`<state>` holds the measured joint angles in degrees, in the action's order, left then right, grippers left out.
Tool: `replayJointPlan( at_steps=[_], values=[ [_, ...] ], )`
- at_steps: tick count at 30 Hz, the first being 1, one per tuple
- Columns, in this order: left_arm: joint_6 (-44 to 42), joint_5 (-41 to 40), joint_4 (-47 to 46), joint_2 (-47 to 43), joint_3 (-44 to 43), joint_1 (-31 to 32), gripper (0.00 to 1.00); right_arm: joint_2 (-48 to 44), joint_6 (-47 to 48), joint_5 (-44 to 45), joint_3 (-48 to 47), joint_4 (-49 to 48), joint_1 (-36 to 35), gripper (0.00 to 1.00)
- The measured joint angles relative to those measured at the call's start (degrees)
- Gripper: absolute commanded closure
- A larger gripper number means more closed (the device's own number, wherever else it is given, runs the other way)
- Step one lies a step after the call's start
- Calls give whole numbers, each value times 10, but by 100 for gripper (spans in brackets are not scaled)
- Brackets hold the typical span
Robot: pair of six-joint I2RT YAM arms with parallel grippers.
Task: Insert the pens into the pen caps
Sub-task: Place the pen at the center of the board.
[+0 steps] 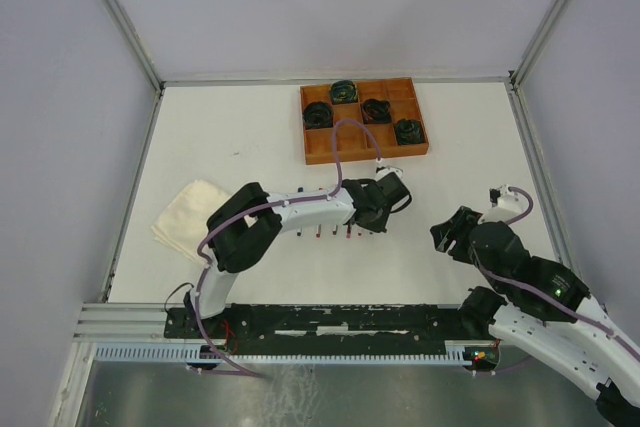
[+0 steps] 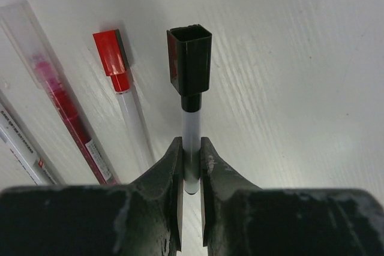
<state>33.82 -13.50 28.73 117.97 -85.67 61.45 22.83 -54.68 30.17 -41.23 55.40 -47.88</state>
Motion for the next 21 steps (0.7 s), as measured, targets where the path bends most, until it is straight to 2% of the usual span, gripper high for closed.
replayJointPlan(
  at_steps=[6, 14, 21],
  values=[
    [0, 4, 6, 14, -4, -6, 93, 8, 0, 0, 4, 0, 0, 34],
    [0, 10, 13, 22, -14, -6, 78, 39, 0, -4, 6, -3, 0, 35],
    [0, 16, 13, 22, -14, -6, 73, 41, -1, -9, 16, -9, 0, 34]
  ],
)
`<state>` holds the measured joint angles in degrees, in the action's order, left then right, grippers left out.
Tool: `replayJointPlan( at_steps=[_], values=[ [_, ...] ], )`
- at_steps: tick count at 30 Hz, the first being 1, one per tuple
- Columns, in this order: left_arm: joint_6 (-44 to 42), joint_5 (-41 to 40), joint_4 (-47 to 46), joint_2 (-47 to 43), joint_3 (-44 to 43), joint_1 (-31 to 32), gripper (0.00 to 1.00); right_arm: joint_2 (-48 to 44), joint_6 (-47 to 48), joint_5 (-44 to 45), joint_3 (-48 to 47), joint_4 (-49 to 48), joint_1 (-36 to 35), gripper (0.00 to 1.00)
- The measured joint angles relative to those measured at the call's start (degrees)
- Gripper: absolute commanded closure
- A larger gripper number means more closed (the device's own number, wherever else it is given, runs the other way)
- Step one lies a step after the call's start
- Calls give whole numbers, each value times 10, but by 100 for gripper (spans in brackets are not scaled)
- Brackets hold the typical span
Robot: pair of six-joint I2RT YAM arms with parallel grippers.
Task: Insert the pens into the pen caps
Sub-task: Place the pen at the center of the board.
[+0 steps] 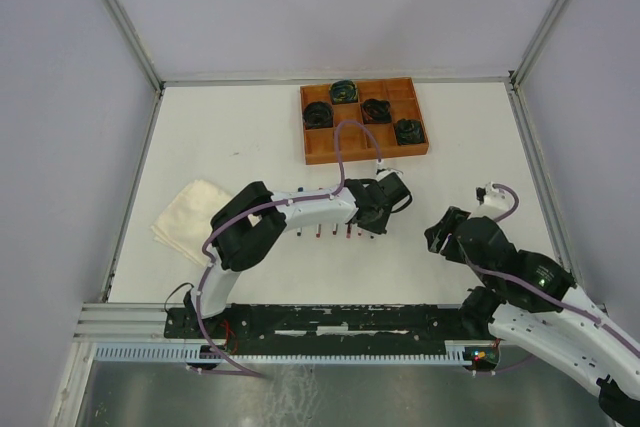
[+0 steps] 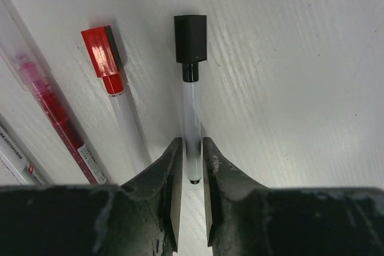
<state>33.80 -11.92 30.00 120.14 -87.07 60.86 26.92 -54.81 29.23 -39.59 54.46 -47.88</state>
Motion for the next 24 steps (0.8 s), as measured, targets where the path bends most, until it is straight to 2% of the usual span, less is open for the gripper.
replayJointPlan(
  at_steps=[20, 24],
  values=[
    [0, 11, -6, -1, 3, 0, 70, 7, 1, -3, 0, -2, 0, 35],
    [0, 16, -9, -2, 5, 0, 75, 7, 2, -3, 0, -2, 0, 35]
  ],
)
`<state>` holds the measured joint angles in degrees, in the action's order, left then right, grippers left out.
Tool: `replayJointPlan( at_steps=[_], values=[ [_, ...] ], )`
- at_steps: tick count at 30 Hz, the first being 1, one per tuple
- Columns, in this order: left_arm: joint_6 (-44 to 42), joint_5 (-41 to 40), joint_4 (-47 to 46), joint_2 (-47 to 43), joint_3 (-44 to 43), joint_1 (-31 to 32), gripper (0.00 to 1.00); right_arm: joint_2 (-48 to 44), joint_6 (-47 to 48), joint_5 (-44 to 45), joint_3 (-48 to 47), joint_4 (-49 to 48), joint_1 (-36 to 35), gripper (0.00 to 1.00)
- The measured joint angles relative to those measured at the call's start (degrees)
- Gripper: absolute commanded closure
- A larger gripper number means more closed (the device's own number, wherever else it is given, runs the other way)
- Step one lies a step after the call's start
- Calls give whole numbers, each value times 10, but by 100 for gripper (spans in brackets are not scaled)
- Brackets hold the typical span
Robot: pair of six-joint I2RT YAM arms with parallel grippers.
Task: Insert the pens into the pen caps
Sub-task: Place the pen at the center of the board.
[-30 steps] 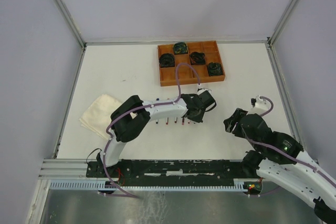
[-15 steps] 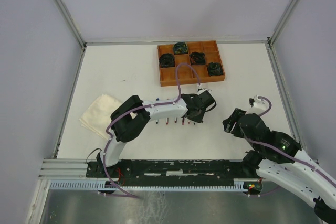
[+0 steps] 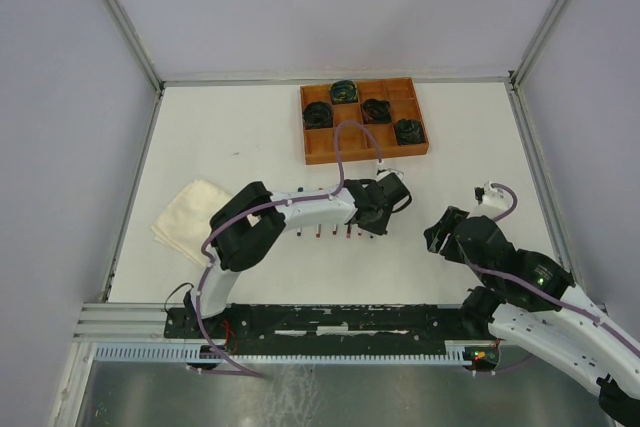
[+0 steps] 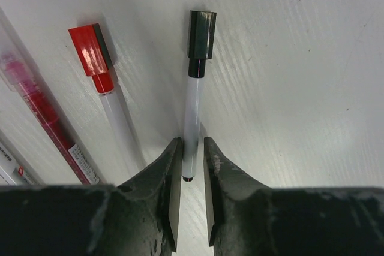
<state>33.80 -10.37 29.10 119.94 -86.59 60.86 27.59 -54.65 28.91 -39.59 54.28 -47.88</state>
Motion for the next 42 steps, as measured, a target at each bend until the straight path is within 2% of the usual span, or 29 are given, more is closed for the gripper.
replayJointPlan(
  at_steps=[4, 19, 27, 42],
  values=[
    [-1, 1, -6, -4, 7, 0, 81, 0, 0, 0, 0, 0, 0, 34],
    [-1, 20, -29, -14, 26, 0, 82, 0, 0, 0, 0, 0, 0, 35],
    [-1, 22, -31, -15, 26, 0, 68, 0, 0, -4, 0, 0, 0, 35],
    [-1, 55, -70, -52, 57, 0, 64, 0, 0, -6, 0, -2, 0, 34]
  ],
)
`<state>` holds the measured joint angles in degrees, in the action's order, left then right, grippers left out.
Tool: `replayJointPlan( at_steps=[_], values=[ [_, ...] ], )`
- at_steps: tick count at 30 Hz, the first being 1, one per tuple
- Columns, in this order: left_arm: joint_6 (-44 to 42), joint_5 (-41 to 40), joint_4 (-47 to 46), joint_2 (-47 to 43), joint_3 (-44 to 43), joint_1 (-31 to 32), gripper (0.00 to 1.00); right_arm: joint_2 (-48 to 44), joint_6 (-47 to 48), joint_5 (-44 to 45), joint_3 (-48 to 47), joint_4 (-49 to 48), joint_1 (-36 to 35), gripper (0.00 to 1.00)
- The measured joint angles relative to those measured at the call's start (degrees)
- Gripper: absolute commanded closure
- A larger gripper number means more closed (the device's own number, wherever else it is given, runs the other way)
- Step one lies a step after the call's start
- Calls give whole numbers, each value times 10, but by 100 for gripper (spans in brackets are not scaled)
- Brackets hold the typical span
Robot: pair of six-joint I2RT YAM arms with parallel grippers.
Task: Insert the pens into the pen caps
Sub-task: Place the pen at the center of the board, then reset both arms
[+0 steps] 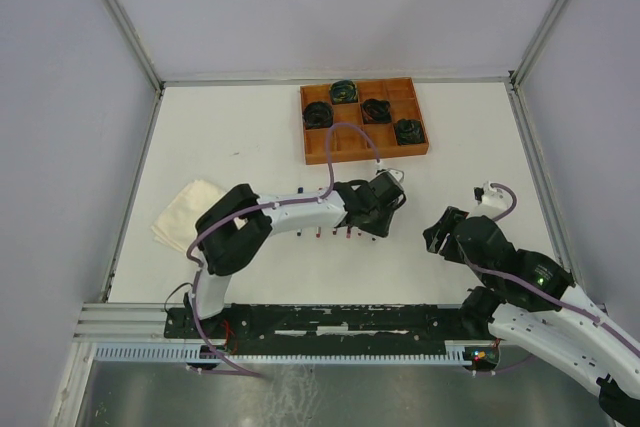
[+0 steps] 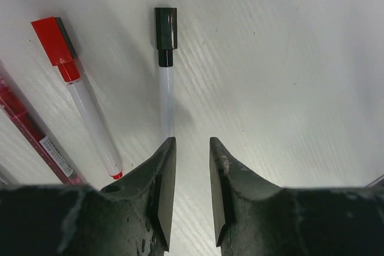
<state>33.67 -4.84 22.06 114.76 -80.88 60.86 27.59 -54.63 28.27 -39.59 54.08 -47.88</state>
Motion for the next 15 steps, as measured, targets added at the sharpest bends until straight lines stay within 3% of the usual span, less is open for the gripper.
replayJointPlan(
  at_steps=[8, 15],
  values=[
    [-6, -15, -10, -50, 40, 0, 64, 0, 1, 1, 0, 0, 0, 30],
    [-38, -61, -42, -216, 137, 0, 60, 2, 39, 6, -2, 0, 0, 22]
  ],
)
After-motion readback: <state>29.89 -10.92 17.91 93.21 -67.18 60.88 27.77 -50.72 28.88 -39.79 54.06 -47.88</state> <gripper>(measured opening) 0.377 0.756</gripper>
